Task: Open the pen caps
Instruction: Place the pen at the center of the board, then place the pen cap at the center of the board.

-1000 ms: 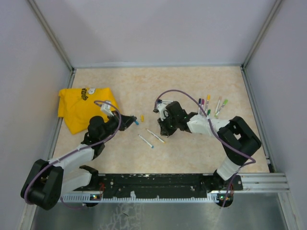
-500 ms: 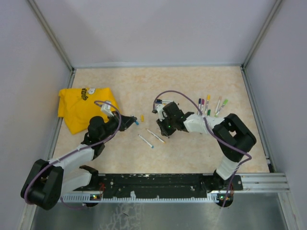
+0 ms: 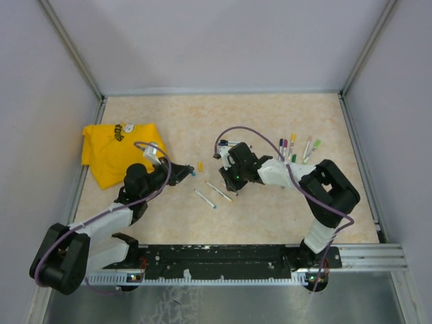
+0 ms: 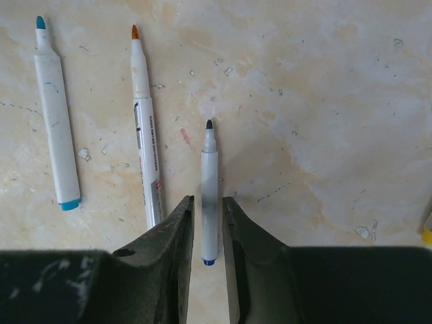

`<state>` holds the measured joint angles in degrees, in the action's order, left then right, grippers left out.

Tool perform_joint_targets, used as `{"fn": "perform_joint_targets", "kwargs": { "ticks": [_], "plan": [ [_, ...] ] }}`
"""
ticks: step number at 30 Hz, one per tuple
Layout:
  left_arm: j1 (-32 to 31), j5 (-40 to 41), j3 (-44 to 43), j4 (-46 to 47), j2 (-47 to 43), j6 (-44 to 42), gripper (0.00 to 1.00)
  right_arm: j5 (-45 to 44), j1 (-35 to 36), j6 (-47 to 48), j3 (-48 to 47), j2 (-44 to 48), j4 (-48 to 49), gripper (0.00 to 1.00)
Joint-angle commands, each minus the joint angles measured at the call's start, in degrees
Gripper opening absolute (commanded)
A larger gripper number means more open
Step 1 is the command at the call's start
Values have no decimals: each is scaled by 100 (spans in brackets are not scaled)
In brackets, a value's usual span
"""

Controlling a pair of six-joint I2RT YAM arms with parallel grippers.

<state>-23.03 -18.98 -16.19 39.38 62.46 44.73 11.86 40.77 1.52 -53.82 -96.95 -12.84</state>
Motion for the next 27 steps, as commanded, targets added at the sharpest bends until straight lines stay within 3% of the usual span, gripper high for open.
{"fn": "perform_joint_targets", "kwargs": {
  "ticks": [1,11,19,27],
  "plan": [
    [10,-342,-137,-46,153,61,0,117,71,174,-313,383,-41,26],
    [-234,-588,-275,312,708,45,0,329,-31,541,-300,988,-207,36],
    [-1029,358,-804,-427,1066,-350,0,1341,-530,1094,-236,1541,-490,39],
    [-1625,1270,-1707,-1544,1832,-487,0,1488,-900,1197,-179,1924,-517,39]
  ]
}}
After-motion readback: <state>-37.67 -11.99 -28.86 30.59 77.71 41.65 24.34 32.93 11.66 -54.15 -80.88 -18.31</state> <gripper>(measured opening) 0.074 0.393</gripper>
